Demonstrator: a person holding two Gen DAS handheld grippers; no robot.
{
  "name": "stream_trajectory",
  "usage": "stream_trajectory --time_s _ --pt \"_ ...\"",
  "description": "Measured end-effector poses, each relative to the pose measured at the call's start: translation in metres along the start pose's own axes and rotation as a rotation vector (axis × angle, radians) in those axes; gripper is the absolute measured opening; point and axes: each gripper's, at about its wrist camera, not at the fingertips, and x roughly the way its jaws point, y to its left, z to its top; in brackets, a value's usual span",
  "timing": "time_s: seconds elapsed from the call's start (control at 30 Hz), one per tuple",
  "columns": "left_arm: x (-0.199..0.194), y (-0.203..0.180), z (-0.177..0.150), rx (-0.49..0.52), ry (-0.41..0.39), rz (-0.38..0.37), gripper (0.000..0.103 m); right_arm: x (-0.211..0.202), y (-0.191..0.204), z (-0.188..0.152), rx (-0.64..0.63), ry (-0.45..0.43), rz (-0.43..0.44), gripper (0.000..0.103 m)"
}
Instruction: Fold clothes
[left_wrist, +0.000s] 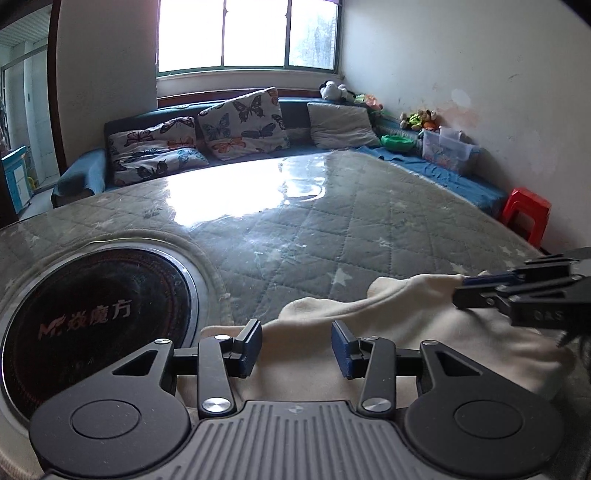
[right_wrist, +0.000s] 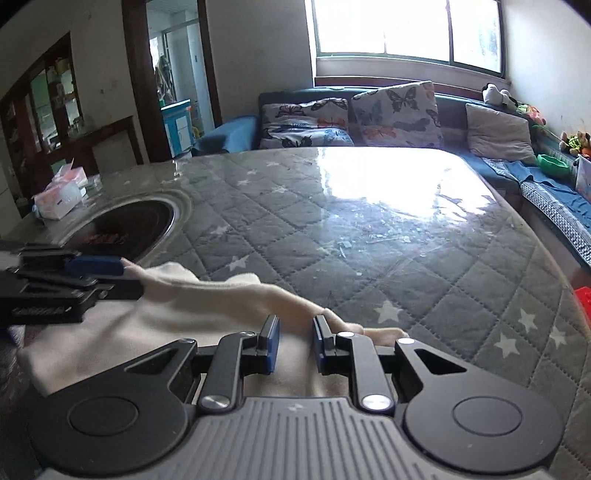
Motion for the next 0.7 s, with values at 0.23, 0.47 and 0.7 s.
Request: stream_trajectory --time_s 0.23,0.47,0.7 --pt "-0.006 0.009 -0.003 -0.027 -0.008 0.030 0.048 -0.007 0.004 0.000 -0.018 -0.001 0.017 0.027" --pt "-0.049 0.018 -0.018 -0.046 -0.062 0.079 0.091 -0.022 0.036 -0.014 -0.107 -0.004 0.074 0.053" --pt "-0.079 0.008 -0.047 -0.016 -0.070 0.112 0.101 -0.038 0.067 -0.029 -0.196 -0.006 0.132 0.054"
